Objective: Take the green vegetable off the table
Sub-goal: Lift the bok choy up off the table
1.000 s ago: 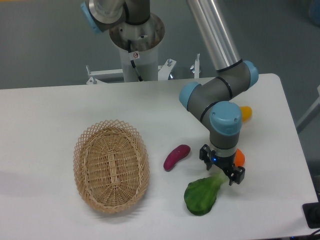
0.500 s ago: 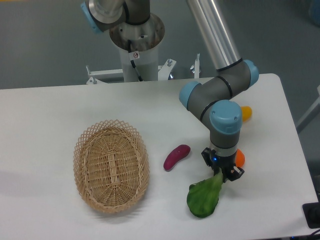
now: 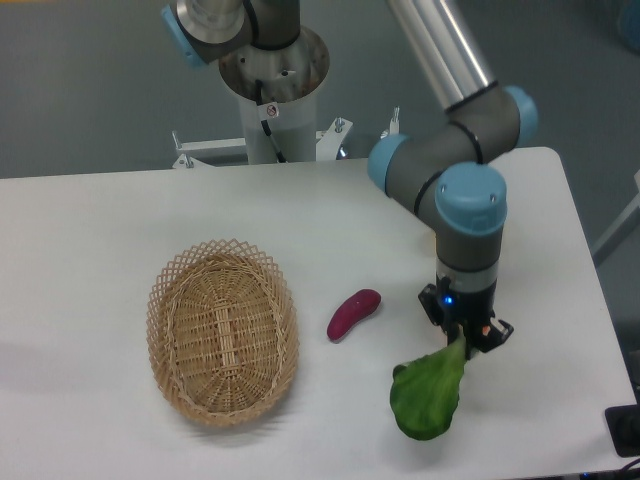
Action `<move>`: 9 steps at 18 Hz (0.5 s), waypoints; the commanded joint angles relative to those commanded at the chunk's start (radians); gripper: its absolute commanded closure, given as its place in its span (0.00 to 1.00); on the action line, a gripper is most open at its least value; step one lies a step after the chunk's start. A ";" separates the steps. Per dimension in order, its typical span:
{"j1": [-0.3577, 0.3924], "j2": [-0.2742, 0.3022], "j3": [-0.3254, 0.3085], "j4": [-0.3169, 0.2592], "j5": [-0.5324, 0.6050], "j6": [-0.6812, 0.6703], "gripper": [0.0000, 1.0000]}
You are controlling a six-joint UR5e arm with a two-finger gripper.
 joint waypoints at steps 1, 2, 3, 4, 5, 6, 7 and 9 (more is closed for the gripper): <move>0.000 0.028 0.000 -0.037 -0.026 -0.011 0.70; -0.002 0.052 0.000 -0.069 -0.055 -0.015 0.70; -0.002 0.074 0.002 -0.103 -0.078 -0.015 0.70; 0.000 0.095 0.005 -0.128 -0.100 -0.015 0.70; 0.001 0.106 0.006 -0.146 -0.117 -0.015 0.70; 0.003 0.111 0.006 -0.157 -0.120 -0.017 0.70; 0.005 0.111 0.006 -0.168 -0.120 -0.015 0.70; 0.005 0.112 0.009 -0.188 -0.120 -0.015 0.70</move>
